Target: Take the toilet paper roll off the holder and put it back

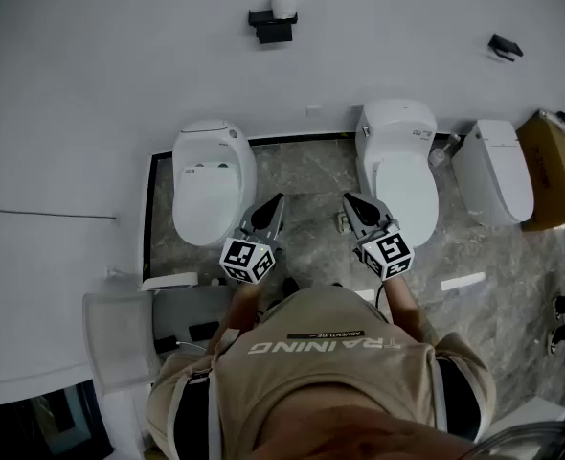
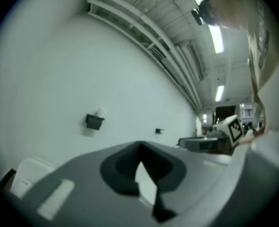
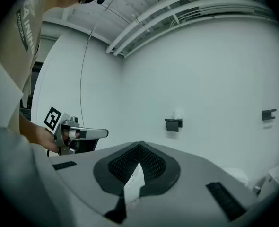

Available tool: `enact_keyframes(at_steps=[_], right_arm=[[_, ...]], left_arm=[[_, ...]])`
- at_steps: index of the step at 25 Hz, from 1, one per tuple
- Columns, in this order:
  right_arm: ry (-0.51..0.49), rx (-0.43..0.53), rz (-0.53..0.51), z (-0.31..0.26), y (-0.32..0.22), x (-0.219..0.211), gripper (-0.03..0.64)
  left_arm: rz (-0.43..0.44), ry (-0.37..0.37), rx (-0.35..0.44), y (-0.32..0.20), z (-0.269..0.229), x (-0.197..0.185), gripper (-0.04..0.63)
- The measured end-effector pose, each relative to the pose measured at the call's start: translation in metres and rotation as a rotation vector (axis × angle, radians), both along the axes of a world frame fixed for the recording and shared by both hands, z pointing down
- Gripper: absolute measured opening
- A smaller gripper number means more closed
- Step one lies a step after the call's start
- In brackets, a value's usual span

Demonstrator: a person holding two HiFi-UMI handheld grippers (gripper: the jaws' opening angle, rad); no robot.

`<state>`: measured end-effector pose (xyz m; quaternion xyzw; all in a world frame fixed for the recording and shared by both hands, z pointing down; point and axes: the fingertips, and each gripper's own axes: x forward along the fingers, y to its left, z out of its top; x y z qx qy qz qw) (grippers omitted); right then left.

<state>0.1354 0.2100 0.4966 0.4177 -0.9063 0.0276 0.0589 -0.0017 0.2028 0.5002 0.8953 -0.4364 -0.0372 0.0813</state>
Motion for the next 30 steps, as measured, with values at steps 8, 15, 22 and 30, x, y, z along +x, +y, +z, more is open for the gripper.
enact_keyframes(at_steps=[8, 15, 22, 30], right_arm=[[-0.043, 0.034, -0.012, -0.017, -0.033, -0.038, 0.011], [-0.056, 0.045, 0.026, -0.019, -0.061, -0.064, 0.011], [-0.031, 0.001, 0.068, -0.001, -0.082, -0.080, 0.011], [-0.019, -0.060, 0.044, 0.023, -0.144, -0.080, 0.011]], left_arm=[[0.022, -0.021, 0.011, -0.020, -0.008, -0.027, 0.000], [0.048, -0.040, 0.032, -0.035, -0.014, -0.065, 0.000], [0.067, -0.033, 0.006, -0.059, 0.008, -0.092, 0.000], [0.049, -0.010, -0.038, -0.117, 0.019, -0.093, 0.000]])
